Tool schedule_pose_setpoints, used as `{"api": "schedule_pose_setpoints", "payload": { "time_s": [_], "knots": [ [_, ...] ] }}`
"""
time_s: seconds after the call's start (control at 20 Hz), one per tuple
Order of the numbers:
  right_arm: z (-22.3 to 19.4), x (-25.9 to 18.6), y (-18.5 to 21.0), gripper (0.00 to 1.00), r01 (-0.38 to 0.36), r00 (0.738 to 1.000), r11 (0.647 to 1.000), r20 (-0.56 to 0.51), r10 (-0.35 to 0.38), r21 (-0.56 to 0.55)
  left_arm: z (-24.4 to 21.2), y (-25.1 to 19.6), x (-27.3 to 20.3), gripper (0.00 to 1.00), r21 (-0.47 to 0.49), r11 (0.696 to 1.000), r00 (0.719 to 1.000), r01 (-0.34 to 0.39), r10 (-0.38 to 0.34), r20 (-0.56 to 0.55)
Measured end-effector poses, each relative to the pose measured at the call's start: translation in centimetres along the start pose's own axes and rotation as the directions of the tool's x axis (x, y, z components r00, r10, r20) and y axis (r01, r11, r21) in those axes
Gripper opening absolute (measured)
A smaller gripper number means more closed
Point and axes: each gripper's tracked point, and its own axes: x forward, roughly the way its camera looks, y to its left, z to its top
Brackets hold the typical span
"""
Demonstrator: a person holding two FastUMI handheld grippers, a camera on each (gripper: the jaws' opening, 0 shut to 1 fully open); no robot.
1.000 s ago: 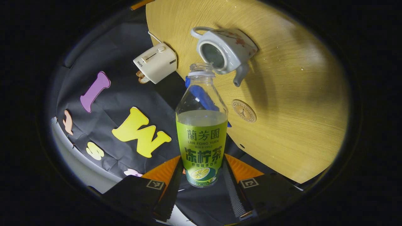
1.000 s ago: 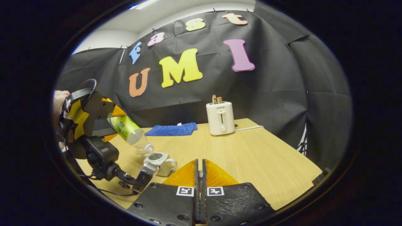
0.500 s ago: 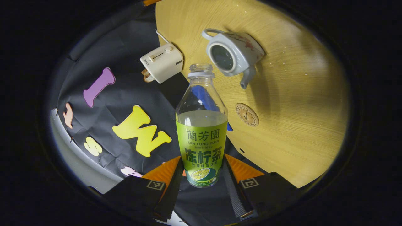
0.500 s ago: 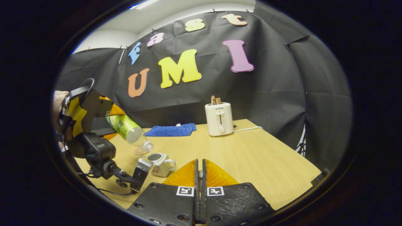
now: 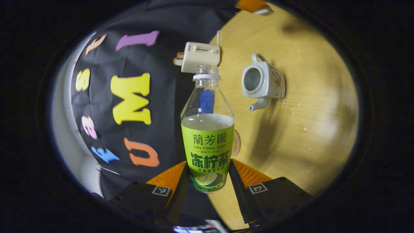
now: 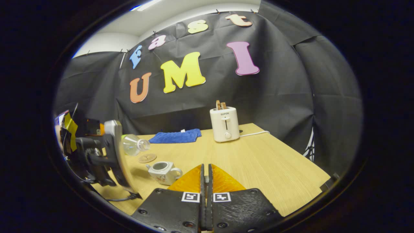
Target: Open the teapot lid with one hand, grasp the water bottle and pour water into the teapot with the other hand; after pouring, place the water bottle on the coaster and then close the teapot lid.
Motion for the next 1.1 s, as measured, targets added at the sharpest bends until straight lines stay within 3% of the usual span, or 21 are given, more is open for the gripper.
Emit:
{"api": "schedule_pose_setpoints", "payload": {
  "time_s": [0.1,0.25,0.3,0.35,0.5,0.55,0.65,0.8,0.95,1.1],
  "knots": [
    [0.5,0.0,0.7,0.0,-0.006,1.0,1.0,0.004,0.006,-0.005,-0.2,-0.6,-0.4,0.72,-0.226,0.973,0.999,0.04,-0.033,0.035],
    [1.4,-0.1,1.7,0.0,-0.015,1.0,1.0,0.018,0.016,-0.012,-0.8,0.2,-0.8,0.73,-0.468,0.883,0.998,0.039,-0.008,0.067],
    [1.7,-0.2,1.8,0.0,-0.014,1.0,1.0,0.025,0.014,-0.012,-1.2,0.4,-0.9,0.69,-0.545,0.837,0.997,0.043,0.002,0.083],
    [2.0,-0.2,2.1,0.0,-0.014,0.999,1.0,0.029,0.014,-0.01,-0.8,0.6,-0.9,0.73,-0.625,0.778,0.995,0.056,0.012,0.103],
    [2.2,-0.3,3.1,0.0,-0.016,0.999,1.0,0.033,0.016,-0.008,0.2,1.2,-1.4,0.73,-0.809,0.571,0.98,0.141,0.035,0.195],
    [2.2,-0.4,3.5,0.0,-0.016,0.999,1.0,0.035,0.017,-0.01,0.3,1.6,-1.2,0.74,-0.838,0.523,0.976,0.156,0.05,0.212],
    [2.2,-0.6,4.1,0.0,-0.02,0.999,1.0,0.037,0.021,-0.015,0.5,2.4,-1.0,0.73,-0.874,0.455,0.969,0.172,0.084,0.234],
    [2.2,-0.7,4.5,0.0,-0.02,0.999,1.0,0.042,0.021,-0.02,0.5,3.7,-0.4,0.73,-0.902,0.384,0.957,0.197,0.123,0.261],
    [1.9,-0.5,5.0,0.0,-0.025,0.999,1.0,0.037,0.025,-0.015,1.1,5.2,0.8,0.73,-0.916,0.338,0.942,0.216,0.175,0.286],
    [1.4,-0.7,5.2,0.0,-0.023,0.999,0.999,0.029,0.024,-0.028,1.4,5.3,2.9,0.74,-0.912,0.343,0.937,0.226,0.18,0.3]
  ]
}}
